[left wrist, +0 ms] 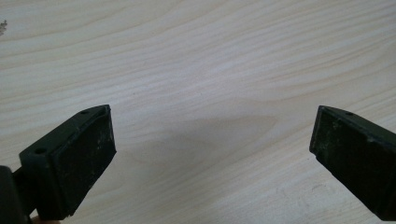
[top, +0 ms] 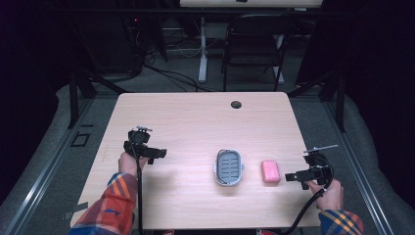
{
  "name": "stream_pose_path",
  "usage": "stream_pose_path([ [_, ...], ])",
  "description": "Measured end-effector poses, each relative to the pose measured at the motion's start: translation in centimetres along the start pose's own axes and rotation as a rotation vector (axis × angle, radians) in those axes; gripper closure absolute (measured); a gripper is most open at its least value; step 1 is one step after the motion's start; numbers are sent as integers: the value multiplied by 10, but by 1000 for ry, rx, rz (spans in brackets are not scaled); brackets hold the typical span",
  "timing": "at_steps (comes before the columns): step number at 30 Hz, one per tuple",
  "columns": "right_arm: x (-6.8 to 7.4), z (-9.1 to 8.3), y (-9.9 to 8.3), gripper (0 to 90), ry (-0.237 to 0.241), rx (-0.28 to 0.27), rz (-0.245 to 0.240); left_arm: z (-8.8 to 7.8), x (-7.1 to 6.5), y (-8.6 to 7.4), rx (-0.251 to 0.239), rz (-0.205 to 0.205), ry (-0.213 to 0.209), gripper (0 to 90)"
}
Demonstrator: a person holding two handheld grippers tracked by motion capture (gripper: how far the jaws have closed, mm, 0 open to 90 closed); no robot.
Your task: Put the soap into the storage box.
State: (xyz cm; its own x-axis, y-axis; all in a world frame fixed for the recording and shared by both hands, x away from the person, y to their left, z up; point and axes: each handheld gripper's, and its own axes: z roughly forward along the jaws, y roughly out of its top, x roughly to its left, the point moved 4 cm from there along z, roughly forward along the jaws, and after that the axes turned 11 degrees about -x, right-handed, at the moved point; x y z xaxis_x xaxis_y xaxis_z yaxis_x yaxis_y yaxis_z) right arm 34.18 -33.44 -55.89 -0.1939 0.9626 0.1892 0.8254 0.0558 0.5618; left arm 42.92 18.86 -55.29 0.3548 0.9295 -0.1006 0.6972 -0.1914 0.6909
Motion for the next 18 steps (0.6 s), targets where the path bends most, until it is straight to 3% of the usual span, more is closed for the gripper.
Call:
stream_pose_path([
  [18, 10, -1, 2, 0, 25, -1, -9, 1, -1, 1, 3, 2, -8, 1],
])
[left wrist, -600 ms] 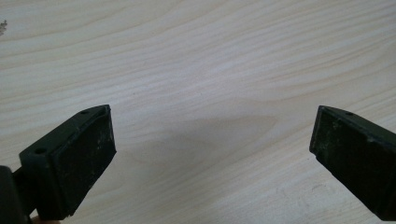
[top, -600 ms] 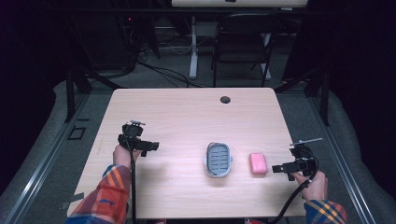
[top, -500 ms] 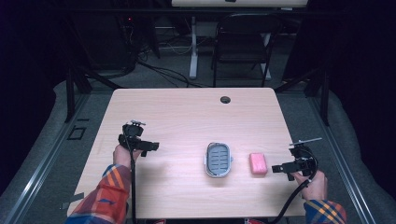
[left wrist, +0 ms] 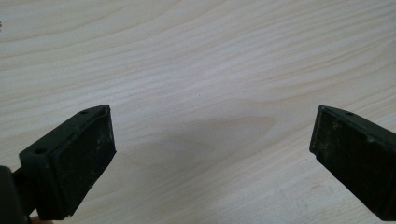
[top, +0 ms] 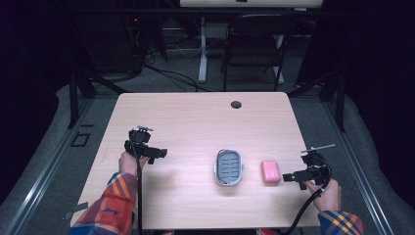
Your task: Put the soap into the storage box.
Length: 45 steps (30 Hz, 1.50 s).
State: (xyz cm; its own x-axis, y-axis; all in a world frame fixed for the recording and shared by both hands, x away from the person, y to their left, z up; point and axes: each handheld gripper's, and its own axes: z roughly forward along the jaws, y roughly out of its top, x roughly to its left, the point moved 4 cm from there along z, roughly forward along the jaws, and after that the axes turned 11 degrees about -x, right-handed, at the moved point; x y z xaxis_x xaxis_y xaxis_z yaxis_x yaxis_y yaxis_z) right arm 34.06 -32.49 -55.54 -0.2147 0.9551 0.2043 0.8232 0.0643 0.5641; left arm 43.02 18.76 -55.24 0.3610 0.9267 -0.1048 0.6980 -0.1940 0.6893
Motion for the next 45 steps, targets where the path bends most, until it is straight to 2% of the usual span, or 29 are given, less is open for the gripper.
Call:
stream_pose_path([
  [4, 1, 1, 0, 0, 2, -2, 2, 2, 1, 0, 4, 1, 4, 0],
  [6, 2, 0, 0, 0, 1, 14, -10, 3, 1, 0, 5, 9, 13, 0],
  [12, 8, 0, 4, 0, 7, 7, -4, 4, 1, 0, 21, 31, 29, 1],
  [20, 17, 4, 9, 0, 5, 23, -13, 6, -2, 0, 39, 54, 29, 2],
  [27, 27, 13, 14, 0, -7, 63, -29, 7, -2, 0, 50, 55, 11, 2],
  [28, 31, 15, 15, 0, -8, 48, -18, 7, -2, 0, 48, 56, 12, 1],
  [31, 36, 19, 20, 0, -10, 72, -37, 7, -2, 0, 47, 59, 11, 1],
  [33, 42, 25, 25, 0, -28, 94, -49, 7, -2, 0, 48, 60, 11, 0],
  [35, 45, 30, 27, 0, -34, 100, -36, 7, -2, 0, 48, 60, 12, 0],
  [40, 52, 39, 32, 0, -47, 123, -44, 8, -3, 0, 51, 64, 7, 0],
  [44, 58, 44, 38, 83, -73, 140, -59, 7, -3, 0, 54, 69, 8, 0],
  [45, 60, 46, 42, 150, -88, 141, -52, 7, -4, 0, 54, 70, 9, 0],
])
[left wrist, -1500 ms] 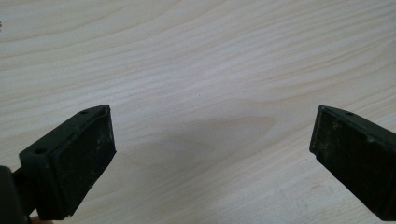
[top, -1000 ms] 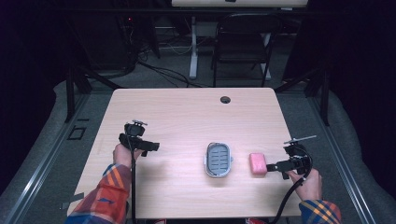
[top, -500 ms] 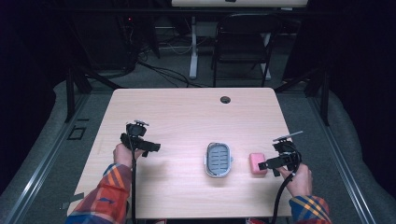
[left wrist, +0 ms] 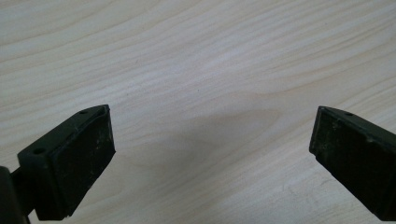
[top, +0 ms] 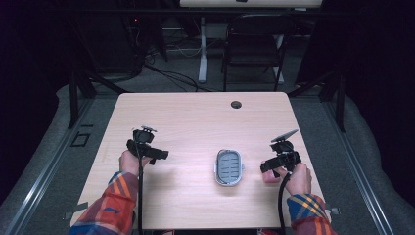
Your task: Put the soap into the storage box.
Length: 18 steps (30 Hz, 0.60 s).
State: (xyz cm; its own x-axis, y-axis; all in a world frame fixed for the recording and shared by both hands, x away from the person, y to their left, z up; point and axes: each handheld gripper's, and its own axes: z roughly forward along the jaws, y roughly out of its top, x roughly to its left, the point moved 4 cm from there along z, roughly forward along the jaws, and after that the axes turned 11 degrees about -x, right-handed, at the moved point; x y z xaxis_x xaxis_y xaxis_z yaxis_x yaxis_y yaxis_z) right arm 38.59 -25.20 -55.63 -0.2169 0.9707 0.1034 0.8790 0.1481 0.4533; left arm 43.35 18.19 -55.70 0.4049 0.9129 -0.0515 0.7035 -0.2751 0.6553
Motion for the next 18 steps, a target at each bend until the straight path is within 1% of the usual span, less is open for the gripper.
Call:
stream_pose_path([
  [2, 0, 0, 1, 158, -4, 6, -2, 0, 0, 0, -2, 3, 1, 0],
  [3, 2, 1, 3, 161, -14, 4, 0, 0, -1, 0, 0, 1, 1, 0],
  [4, 2, 3, 5, 219, -35, 28, -8, 1, -1, 0, 3, 4, -1, 0],
  [6, 3, 4, 6, 236, -46, 40, 1, 2, -1, 1, 3, 11, -1, 0],
  [9, 3, 7, 6, 252, -40, 47, 7, 3, -1, 1, 4, 16, 4, 0],
  [10, 3, 8, 6, 261, -42, 61, 5, 3, -1, 1, 6, 16, 2, 0],
  [11, 3, 10, 6, 272, -47, 53, 12, 3, -1, 1, 7, 16, 2, 0],
  [12, 3, 11, 6, 274, -43, 60, 20, 3, -1, 1, 8, 16, 2, 0],
  [13, 2, 12, 6, 274, -49, 65, 17, 3, -2, 1, 5, 14, 2, 0],
  [14, 3, 13, 6, 282, -57, 86, 15, 2, -3, 2, 6, 22, 0, 0],
  [15, 4, 15, 6, 281, -48, 74, 30, 2, -3, 2, 5, 20, 0, 0],
  [16, 4, 15, 6, 281, -48, 74, 30, 2, -3, 2, 5, 20, 0, 0],
  [17, 5, 16, 6, 286, -51, 87, 37, 2, -3, 2, 5, 21, 0, 0],
  [18, 4, 16, 6, 306, -60, 105, 24, 2, -3, 2, 5, 22, 0, 0],
])
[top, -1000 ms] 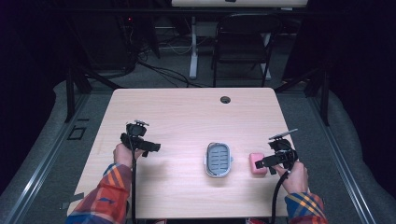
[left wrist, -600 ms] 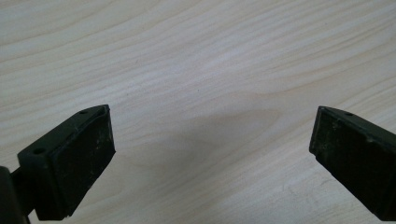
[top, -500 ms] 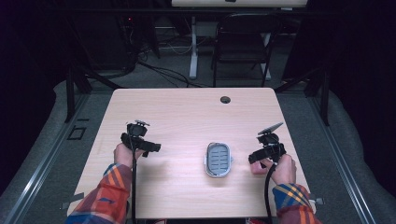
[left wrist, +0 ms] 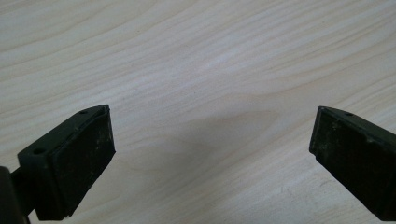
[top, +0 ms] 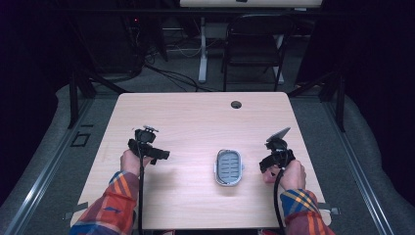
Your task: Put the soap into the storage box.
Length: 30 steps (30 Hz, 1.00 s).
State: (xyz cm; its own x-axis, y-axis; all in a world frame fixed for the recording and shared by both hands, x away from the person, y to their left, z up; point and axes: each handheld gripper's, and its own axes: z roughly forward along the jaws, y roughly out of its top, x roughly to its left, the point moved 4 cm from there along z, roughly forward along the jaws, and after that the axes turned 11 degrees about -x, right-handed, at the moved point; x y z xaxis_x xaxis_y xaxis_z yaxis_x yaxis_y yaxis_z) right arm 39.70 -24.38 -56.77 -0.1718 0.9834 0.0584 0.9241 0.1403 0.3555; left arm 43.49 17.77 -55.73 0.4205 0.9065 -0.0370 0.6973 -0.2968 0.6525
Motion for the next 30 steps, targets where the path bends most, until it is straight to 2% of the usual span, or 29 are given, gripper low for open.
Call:
stream_pose_path([
  [2, 0, 2, 0, 329, 3, -5, 17, 1, 1, -1, 8, -1, -1, 0],
  [6, -1, 7, -1, 327, 5, 39, 1, 0, 0, 0, 2, 0, 0, 0],
  [8, 1, 9, -1, 331, 5, 21, 20, 0, 0, 0, 0, 1, 1, 0],
  [11, 1, 10, -1, 366, -4, 18, 21, 0, -1, 0, 1, 4, 1, 0],
  [12, 0, 8, -1, 367, -5, 42, 8, 1, -1, 0, 3, 6, 1, 0],
  [15, 1, 9, -1, 368, 1, 28, 15, 3, -1, 1, 6, 11, 2, 0],
  [16, -2, 7, -1, 369, 11, 51, -9, 3, -2, 2, 7, 18, 0, 0],
  [17, -1, 8, -1, 371, 21, 34, 7, 3, -2, 2, 7, 24, -1, 0],
  [21, -3, 6, -1, 372, 29, 35, 11, 2, -3, 2, 2, 23, 0, 0],
  [26, -3, -1, 0, 373, 33, 33, -18, 1, -4, 3, -3, 27, -5, 0],
  [30, -2, -5, 4, 374, 38, 28, -22, 2, -4, 3, -2, 25, -5, 0],
])
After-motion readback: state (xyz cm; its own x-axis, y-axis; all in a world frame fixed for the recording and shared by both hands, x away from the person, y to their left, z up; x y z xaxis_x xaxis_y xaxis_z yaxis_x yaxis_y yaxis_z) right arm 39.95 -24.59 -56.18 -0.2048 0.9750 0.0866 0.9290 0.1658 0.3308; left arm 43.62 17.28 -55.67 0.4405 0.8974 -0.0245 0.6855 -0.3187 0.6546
